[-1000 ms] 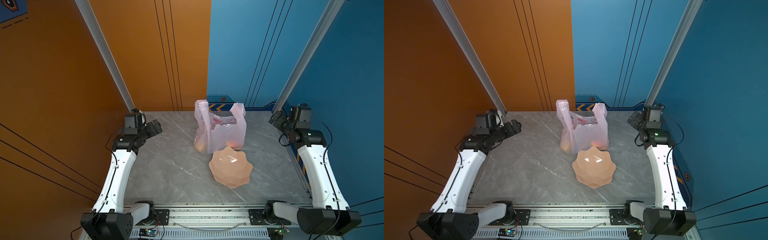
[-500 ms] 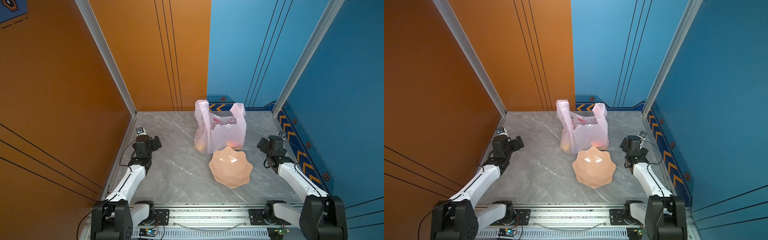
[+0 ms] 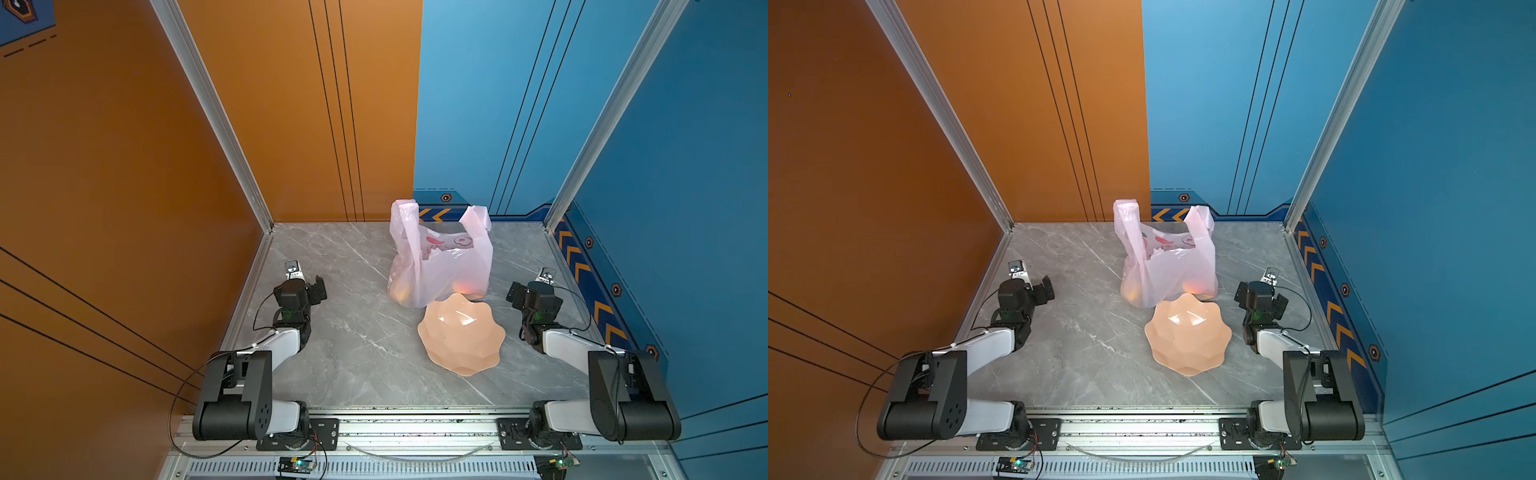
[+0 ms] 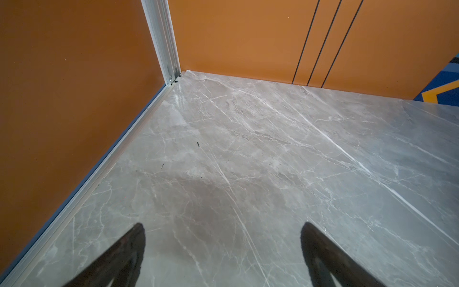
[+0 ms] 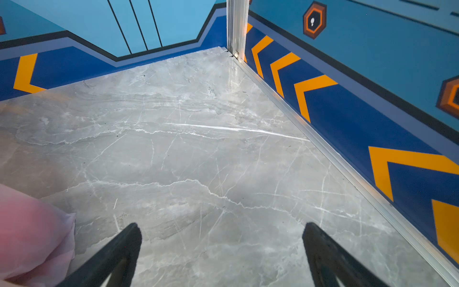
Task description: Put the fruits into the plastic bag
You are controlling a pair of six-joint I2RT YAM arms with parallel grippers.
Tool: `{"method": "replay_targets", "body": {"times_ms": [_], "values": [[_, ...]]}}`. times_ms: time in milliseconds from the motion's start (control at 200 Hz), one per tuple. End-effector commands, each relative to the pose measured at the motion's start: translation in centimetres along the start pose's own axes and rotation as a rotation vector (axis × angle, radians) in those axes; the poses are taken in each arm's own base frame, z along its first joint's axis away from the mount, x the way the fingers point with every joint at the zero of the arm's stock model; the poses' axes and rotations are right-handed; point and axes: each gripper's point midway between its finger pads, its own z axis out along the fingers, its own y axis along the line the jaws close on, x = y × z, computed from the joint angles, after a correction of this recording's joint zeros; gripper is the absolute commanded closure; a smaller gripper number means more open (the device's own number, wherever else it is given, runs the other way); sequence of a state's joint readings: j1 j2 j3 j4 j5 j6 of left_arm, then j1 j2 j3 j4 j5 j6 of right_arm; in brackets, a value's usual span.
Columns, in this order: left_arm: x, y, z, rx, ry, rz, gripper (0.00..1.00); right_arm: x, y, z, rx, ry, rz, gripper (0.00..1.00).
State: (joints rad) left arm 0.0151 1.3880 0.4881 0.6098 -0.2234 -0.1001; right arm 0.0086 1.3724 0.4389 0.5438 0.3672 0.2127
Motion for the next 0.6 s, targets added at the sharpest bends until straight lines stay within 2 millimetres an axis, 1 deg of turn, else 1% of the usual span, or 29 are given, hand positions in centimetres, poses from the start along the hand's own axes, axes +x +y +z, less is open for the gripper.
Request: {"method": "replay_targets", "body": {"times_ms": [0, 105, 170, 240, 330, 375, 426, 486, 571, 596], "values": [[-2.8, -0.7, 0.1, 0.038, -0.088, 0.021, 0.02, -1.5, 0.8, -0.4, -0.049, -0.109, -0.010, 0.00], [-2.4, -1.3, -0.5, 0.050, -0.084, 0.040, 0.02, -1.0, 0.7, -0.6, -0.057, -0.131, -0.003, 0.00], [-1.4, -2.0, -0.9, 0.066, -0.030, 0.073, 0.02, -0.9, 0.9, -0.6, -0.066, -0.141, -0.006, 0.00], [0.0, -2.2, -1.1, 0.071, -0.006, 0.110, 0.02, -0.7, 1.4, -0.4, -0.074, -0.138, -0.023, 0.00], [1.6, -1.9, -0.8, 0.058, -0.011, 0.109, 0.02, -0.5, 1.9, -0.3, -0.087, -0.148, -0.038, 0.00], [1.7, -2.2, -0.6, 0.072, -0.045, 0.108, 0.02, -0.4, 2.0, -0.4, -0.096, -0.160, -0.042, 0.00], [2.5, -2.6, -0.2, 0.080, -0.037, 0.120, 0.02, -0.2, 2.2, -0.5, -0.108, -0.163, -0.047, 0.00], [3.1, -3.0, 0.0, 0.094, -0.043, 0.132, 0.02, -0.1, 2.4, -0.7, -0.123, -0.172, -0.049, 0.00], [3.9, -2.9, 0.2, 0.080, -0.060, 0.140, 0.02, 0.4, 2.7, -1.0, -0.149, -0.205, -0.052, 0.00], [3.7, -2.8, 0.2, 0.074, -0.083, 0.137, 0.02, 0.7, 2.9, -1.1, -0.158, -0.219, -0.060, 0.00]]}}
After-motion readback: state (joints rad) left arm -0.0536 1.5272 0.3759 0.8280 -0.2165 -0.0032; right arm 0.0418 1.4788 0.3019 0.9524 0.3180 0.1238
